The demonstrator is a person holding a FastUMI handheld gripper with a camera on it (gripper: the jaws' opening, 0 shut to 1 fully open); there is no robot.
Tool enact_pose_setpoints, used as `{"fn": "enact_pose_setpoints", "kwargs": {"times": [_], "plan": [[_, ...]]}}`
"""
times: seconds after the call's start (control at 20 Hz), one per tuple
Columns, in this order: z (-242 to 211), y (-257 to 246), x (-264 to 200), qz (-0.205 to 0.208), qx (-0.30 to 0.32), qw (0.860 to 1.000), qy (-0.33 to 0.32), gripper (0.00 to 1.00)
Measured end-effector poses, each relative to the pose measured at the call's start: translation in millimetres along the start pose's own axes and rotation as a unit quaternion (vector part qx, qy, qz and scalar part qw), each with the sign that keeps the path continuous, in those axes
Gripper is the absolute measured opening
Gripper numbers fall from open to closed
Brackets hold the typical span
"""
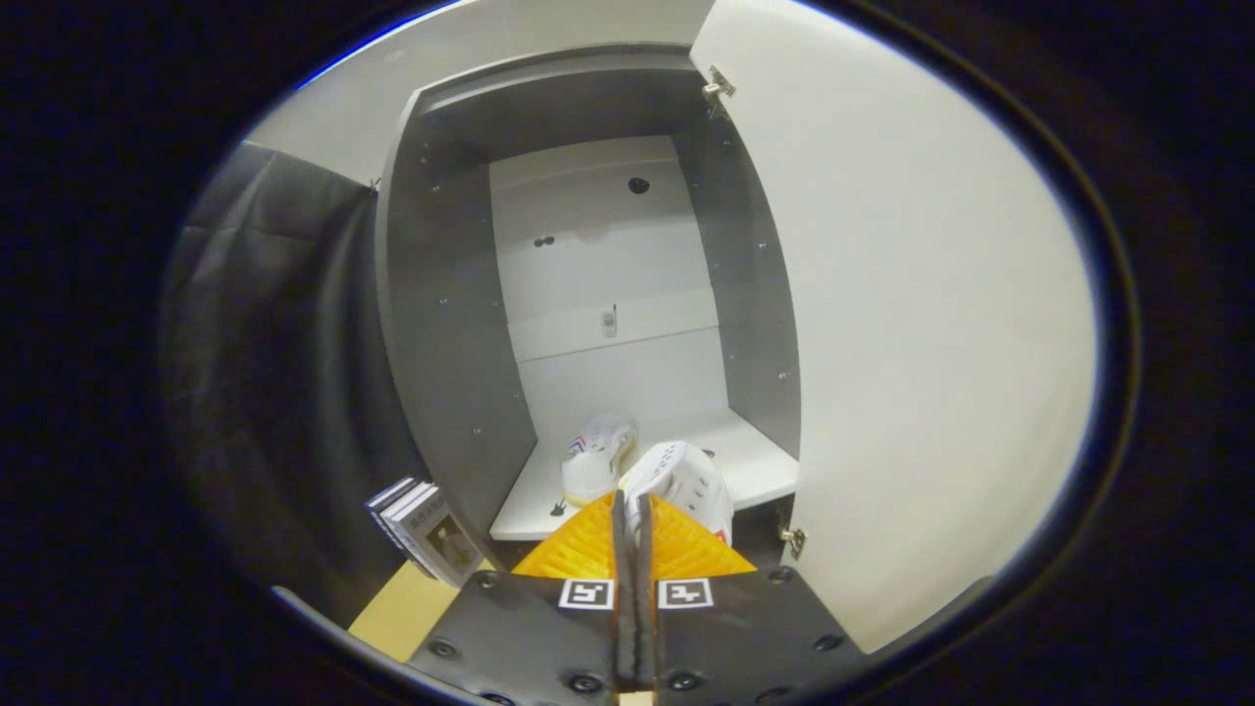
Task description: Open the shoe cabinet door, grab the shoes and put them into the shoe cabinet, then close the shoe cabinet door.
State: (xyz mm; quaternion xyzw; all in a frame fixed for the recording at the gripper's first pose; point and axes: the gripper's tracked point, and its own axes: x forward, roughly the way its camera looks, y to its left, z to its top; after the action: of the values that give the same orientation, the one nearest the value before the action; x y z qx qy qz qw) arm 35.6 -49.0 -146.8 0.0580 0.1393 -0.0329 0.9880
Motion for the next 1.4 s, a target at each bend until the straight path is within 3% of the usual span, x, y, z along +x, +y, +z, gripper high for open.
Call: {"fn": "enact_pose_setpoints", "kwargs": {"times": [0.3, 0.7, 1.0, 1.4], "plan": [[10, -16, 90, 0.001, -0.031, 1.000, 0.001, 0.02], [31, -14, 173, 0.010, -0.102, 0.994, -0.024, 0.02], [-20, -11, 197, 0.022, -0.094, 0.995, 0.021, 0.02], [-16, -11, 201, 0.024, -0.081, 0.996, 0.015, 0.02]]}}
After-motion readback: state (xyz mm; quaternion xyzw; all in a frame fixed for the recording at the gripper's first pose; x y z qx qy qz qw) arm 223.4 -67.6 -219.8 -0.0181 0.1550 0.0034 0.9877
